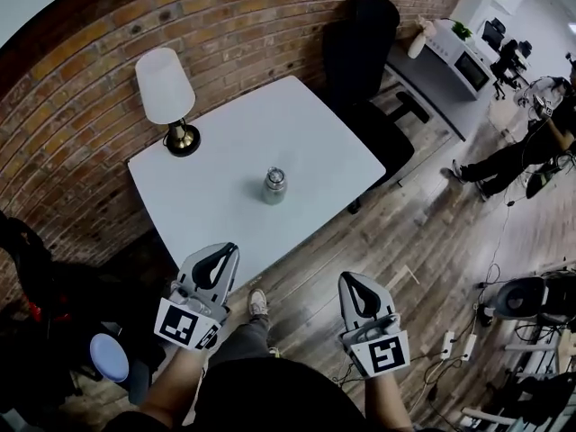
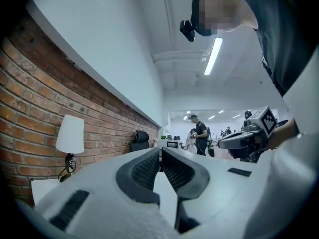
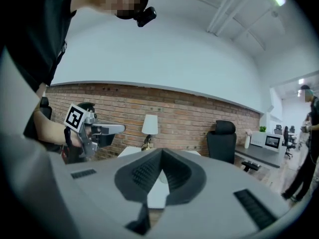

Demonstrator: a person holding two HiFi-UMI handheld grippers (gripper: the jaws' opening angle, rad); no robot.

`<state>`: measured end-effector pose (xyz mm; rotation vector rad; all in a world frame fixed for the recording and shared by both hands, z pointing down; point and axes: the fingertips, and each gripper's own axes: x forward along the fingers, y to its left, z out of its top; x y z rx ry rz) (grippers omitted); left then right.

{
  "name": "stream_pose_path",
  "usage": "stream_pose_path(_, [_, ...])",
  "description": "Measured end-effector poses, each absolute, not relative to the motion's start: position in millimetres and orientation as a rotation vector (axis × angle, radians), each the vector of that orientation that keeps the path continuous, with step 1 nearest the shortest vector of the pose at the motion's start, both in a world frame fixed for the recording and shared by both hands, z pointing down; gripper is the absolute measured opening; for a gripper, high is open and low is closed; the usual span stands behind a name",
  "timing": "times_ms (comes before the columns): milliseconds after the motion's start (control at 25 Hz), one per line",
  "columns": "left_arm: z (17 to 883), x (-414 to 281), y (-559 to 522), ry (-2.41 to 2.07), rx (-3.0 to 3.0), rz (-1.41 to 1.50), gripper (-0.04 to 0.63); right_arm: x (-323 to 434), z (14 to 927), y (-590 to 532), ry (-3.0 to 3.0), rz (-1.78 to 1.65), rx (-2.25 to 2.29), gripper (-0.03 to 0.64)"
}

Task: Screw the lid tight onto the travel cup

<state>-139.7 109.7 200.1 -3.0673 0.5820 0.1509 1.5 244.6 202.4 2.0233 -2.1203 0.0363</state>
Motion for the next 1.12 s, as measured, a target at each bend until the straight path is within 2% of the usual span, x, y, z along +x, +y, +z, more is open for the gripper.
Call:
stream_pose_path(400, [205,-99,23,0.528,-3.111,0.164,0.037,24,193,159,-2.099,0.043,2.003,0.012])
stream_pose_path(800, [228,-73,10,0.542,-3.162,0.100,0.037,31,211,131,-2.168,0.115,1.920,0.012])
stream_pose_path(1120, [212,-76,-1,0.725,-3.073,0.070,0.037,57,205,103,-2.275,0.074,1.837,0.012])
